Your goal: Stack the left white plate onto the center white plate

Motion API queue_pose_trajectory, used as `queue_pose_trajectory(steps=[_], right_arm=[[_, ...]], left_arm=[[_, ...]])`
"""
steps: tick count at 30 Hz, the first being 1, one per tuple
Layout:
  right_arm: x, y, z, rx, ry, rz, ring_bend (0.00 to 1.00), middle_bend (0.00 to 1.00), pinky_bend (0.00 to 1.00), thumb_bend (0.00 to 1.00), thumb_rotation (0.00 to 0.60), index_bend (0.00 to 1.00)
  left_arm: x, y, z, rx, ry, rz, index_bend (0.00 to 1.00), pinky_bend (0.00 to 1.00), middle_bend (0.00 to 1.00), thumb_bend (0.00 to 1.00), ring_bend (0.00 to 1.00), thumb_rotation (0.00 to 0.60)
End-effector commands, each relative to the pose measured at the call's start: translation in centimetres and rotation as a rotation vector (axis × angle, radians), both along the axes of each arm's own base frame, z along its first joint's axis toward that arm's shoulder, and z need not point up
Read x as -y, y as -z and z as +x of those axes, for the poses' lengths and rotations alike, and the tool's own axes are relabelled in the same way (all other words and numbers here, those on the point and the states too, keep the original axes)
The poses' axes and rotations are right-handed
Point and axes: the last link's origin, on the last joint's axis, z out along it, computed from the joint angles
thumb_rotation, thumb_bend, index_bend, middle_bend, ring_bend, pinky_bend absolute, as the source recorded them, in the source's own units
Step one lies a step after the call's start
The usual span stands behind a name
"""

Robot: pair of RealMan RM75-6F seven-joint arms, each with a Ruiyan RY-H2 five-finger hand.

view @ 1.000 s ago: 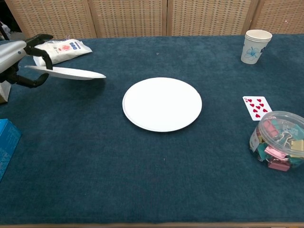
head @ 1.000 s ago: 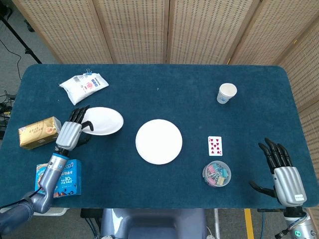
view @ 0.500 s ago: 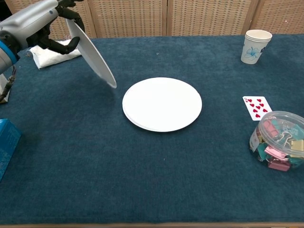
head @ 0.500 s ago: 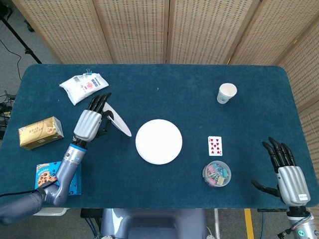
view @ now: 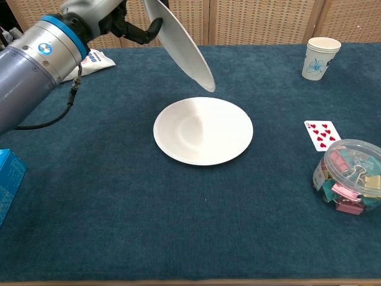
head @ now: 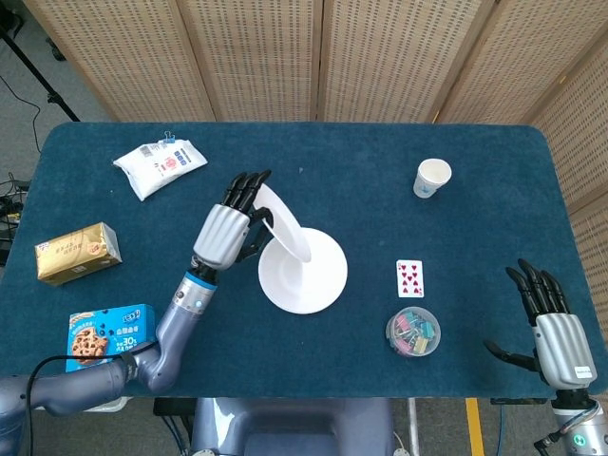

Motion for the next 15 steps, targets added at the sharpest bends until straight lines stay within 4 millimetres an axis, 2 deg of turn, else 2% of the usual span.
queue_pose_trajectory(steps=[1, 5, 9, 12, 15], right_arm=[[0.1, 0.1, -0.1, 0.0, 0.002, 0.005, 0.0, 0.0, 0.0, 0.0, 0.6, 0.0], [0.2, 0.0, -0.1, 0.0, 0.001, 0.009, 0.0, 0.0, 0.0, 0.0, 0.6, 0.0], [0.4, 0.0, -0.4, 0.001, 0.011, 0.011, 0.0, 0.0, 0.0, 0.0, 0.6, 0.0], [0.5, 0.0, -0.5, 0.006, 0.02, 0.013, 0.0, 0.0, 0.0, 0.0, 0.6, 0.0], [0.5, -0.2, -0.5, 0.008, 0.019, 0.006, 0.0, 0.0, 0.0, 0.0, 0.6, 0.0]], left_arm=[[1.1, 2.9, 1.8, 0.029, 0.03, -0.067, 0.93, 0.0, 0.0, 0.52, 0.0, 0.6], [1.3, 5.7, 2.5, 0.044, 0.02, -0.102, 0.93, 0.0, 0.0, 0.52, 0.0, 0.6], [1.5, 7.0, 2.4, 0.043, 0.017, -0.119, 0.93, 0.0, 0.0, 0.52, 0.0, 0.6], [1.7, 8.2, 1.9, 0.023, 0.014, -0.139, 0.93, 0.0, 0.0, 0.51, 0.0, 0.6], [1.9, 8.9, 1.0, 0.02, 0.004, -0.177, 0.86, 0.0, 0.0, 0.49, 0.0, 0.6]])
